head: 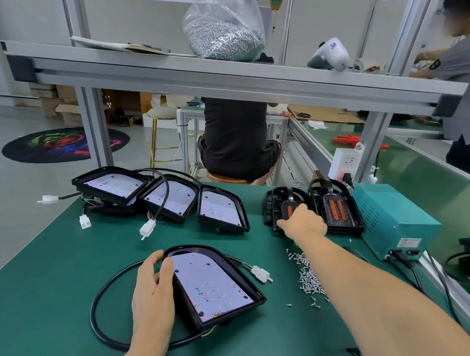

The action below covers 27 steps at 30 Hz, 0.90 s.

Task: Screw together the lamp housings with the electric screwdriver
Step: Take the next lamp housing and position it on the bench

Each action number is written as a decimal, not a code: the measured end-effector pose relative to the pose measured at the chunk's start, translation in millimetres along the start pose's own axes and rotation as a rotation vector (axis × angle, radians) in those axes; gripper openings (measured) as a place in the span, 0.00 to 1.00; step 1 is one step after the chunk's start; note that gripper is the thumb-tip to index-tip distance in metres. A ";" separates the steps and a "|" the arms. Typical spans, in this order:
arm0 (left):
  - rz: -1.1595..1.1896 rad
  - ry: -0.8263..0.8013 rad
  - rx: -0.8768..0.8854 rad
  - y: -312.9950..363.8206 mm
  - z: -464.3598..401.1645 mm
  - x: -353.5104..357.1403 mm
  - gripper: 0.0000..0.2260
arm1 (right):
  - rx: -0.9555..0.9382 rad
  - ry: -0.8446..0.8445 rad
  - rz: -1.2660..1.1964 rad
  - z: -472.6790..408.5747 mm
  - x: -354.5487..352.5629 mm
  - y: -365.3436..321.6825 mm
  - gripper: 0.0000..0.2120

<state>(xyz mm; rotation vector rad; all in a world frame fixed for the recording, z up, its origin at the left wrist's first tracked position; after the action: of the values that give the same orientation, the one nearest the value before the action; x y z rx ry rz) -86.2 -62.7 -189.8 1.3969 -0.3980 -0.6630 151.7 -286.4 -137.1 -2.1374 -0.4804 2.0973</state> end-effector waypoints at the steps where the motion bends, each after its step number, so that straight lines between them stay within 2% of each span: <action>1: 0.003 0.004 0.001 0.4 -0.3 -0.2 0.11 | 0.005 -0.009 -0.007 -1.0 0.0 0.4 0.29; 4: 0.004 0.017 0.001 1.6 -1.7 -0.5 0.11 | 0.003 -0.003 -0.041 -3.6 1.0 1.5 0.29; 8: 0.010 0.012 -0.032 -2.6 -6.6 -0.9 0.13 | -0.001 0.088 -0.090 -0.3 -1.9 3.4 0.30; 13: 0.058 0.009 -0.091 -5.0 -12.5 -1.3 0.11 | -0.102 0.171 -0.228 23.8 -16.6 -2.2 0.34; 15: 0.093 0.000 -0.127 -4.7 -17.2 -1.6 0.11 | -0.197 0.146 -0.304 45.6 -21.8 -11.3 0.29; 17: 0.111 -0.021 -0.194 -3.4 -23.8 -1.2 0.13 | -0.286 0.100 -0.372 73.4 -22.6 -22.1 0.18; 19: 0.195 -0.103 -0.317 -0.4 -29.1 2.7 0.14 | -0.334 0.041 -0.424 102.9 -19.7 -34.0 0.14; 22: 0.356 -0.301 -0.525 0.2 -31.2 16.1 0.15 | -0.403 -0.007 -0.410 139.7 -12.0 -53.6 0.19; 24: 0.353 -0.365 -0.543 0.9 -31.8 22.5 0.14 | -0.462 -0.013 -0.353 155.4 -6.3 -64.1 0.19; 27: 0.379 -0.361 -0.526 2.7 -31.0 27.1 0.09 | -0.502 -0.015 -0.285 170.6 0.8 -74.0 0.17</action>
<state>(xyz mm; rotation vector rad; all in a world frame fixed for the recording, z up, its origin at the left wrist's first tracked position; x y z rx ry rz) -45.9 -56.1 -195.1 0.6758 -0.6971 -0.6439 -28.0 -240.4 -123.0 -2.1109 -1.3477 1.9822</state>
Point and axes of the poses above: each hand's wrist, its own z-axis away from the middle knuckle, its own x-axis out of the palm, y = z × x, the point moved 5 cm from there along -z, towards the middle knuckle, and after that the axes turned 13 degrees about -x, right-handed, at the moved point
